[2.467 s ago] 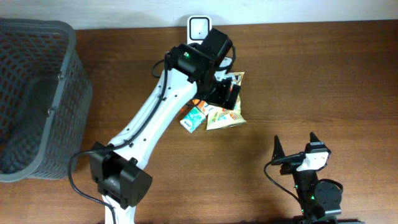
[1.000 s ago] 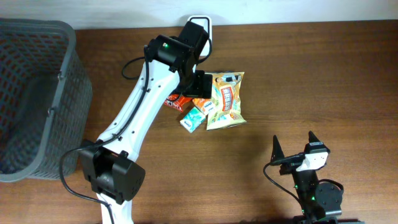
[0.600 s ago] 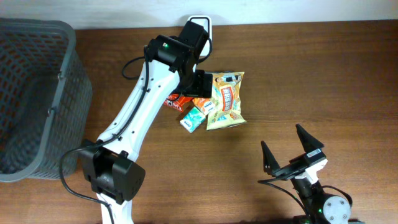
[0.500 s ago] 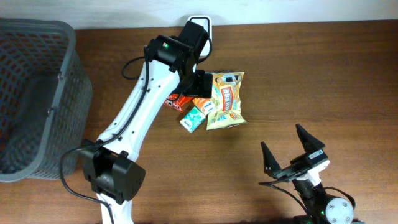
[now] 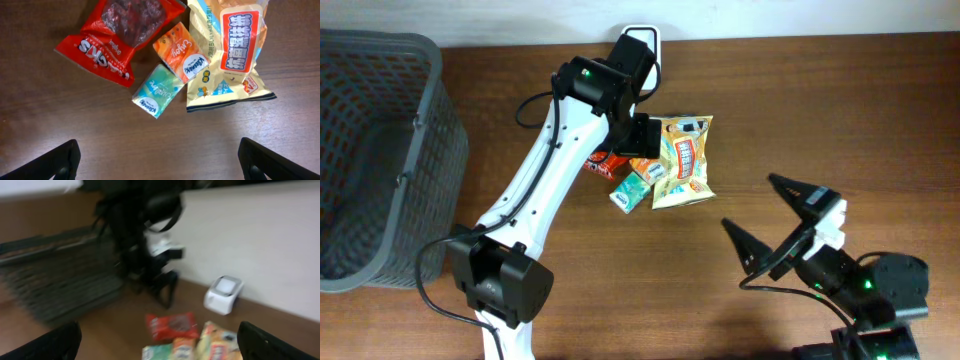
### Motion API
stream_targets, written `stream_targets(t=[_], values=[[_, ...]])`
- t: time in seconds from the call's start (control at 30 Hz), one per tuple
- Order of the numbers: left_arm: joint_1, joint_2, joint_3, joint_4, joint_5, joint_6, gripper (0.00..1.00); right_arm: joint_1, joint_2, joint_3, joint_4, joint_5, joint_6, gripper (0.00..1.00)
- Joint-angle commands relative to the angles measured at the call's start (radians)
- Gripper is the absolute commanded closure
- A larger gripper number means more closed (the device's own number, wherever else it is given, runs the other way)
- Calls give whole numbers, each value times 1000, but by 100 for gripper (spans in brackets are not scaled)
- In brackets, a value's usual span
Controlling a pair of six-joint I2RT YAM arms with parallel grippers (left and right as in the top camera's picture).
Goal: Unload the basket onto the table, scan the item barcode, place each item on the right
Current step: 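Raise the right arm and move its gripper above the snack pile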
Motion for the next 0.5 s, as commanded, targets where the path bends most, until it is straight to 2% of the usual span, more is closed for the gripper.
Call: stream_targets(t=[0.0,0.03,0.1,0.13,0.17,0.23,0.27,0.3,0.37,0.47], values=[[3,-23,14,0,-3,-6,1,6,56,14,2,-109,27,2],[5,-23,14,0,-3,-6,1,5,77,24,23,-33,169,2],[25,-23,14,1,-10,-7,1,5,97,60,-21,57,261,2],[56,-23,14,-4,-10,-19,1,5,126,109,-95,85,290,2],[84,-23,14,-11,-8,-43,1,5,153,151,-164,103,290,2],[163,-23,14,-11,51,-69,1,5,274,336,-452,201,276,2],[208,-23,14,-14,76,-69,1,5,388,473,-618,205,190,2],[224,-23,14,-14,76,-69,1,5,445,536,-677,204,180,2],[237,-23,14,-14,75,-69,1,5,524,593,-692,154,186,2],[239,-23,14,-9,64,-69,1,5,604,593,-607,43,188,2]])
